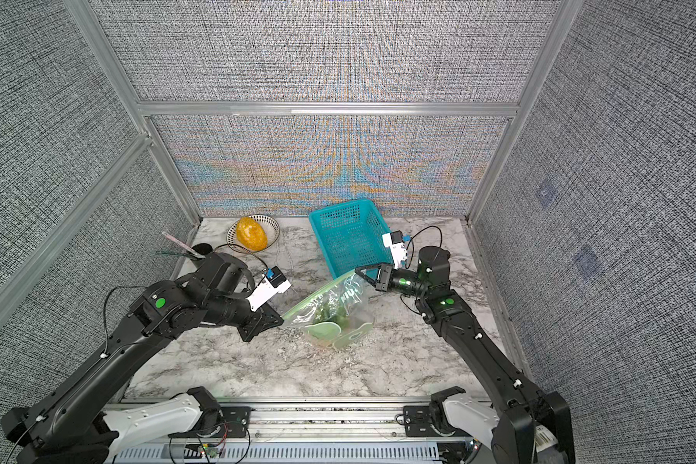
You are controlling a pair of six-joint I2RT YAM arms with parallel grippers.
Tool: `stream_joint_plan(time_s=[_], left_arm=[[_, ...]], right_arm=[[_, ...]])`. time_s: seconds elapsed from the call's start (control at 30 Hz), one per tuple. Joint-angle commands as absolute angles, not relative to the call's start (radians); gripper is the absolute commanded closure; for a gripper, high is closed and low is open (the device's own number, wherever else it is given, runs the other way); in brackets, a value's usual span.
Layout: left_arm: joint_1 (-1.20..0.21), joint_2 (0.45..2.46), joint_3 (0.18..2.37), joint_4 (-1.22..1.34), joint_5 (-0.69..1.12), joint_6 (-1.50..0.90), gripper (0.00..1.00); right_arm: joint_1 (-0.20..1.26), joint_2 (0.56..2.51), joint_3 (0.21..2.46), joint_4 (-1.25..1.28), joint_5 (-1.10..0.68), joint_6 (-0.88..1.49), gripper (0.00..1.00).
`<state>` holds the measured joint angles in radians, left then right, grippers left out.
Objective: Open the zip-top bag and take out the pineapple
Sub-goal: Unzip the zipper on the zipper food storage bag.
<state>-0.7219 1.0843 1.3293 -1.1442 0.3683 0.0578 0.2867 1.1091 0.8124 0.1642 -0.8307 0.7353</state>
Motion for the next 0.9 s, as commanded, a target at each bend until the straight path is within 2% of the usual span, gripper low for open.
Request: stream_joint_plan(time_s=[0.0,0.03,0.07,0.1,0.13,0.23,0.53,0.7,0.87], left_arm=[[-0.719,1.074,1.327,-1.224,0.357,0.048,0.96],[-0.719,1.075,1.329,-1.223,0.352,0.045,0.90],[-0.719,1.079,1.336,-1.221,0.349,0.042,0.70],[-0.719,1.086,1.350,-1.217,0.345,0.036,0.44],[-0.719,1.100,1.372,-1.210,0.349,0.032,0.29],[-0.719,1.156,1.461,-1.183,0.365,0.020,0.08],[-0.701,1.376,1.666,-1.132,0.319,0.025,0.04],[-0.692,1.434,1.672,-1.099,0.304,-0.001,0.05],[-0.691,1.459,1.674,-1.086,0.379,-0.025,0.08]], right_arm=[[0.281,1.112,0.814,0.199,-0.772,0.742,1.00],[0.281,1.114,0.816,0.203,-0.772,0.744,1.00],[0.282,1.117,0.818,0.207,-0.773,0.745,1.00],[0.282,1.120,0.820,0.210,-0.777,0.749,1.00],[0.285,1.123,0.823,0.210,-0.779,0.751,1.00],[0.297,1.133,0.836,0.209,-0.785,0.749,1.00],[0.362,1.119,0.849,0.174,-0.789,0.713,1.00],[0.386,1.075,0.828,0.157,-0.787,0.703,1.00],[0.393,1.038,0.809,0.135,-0.770,0.702,1.00]])
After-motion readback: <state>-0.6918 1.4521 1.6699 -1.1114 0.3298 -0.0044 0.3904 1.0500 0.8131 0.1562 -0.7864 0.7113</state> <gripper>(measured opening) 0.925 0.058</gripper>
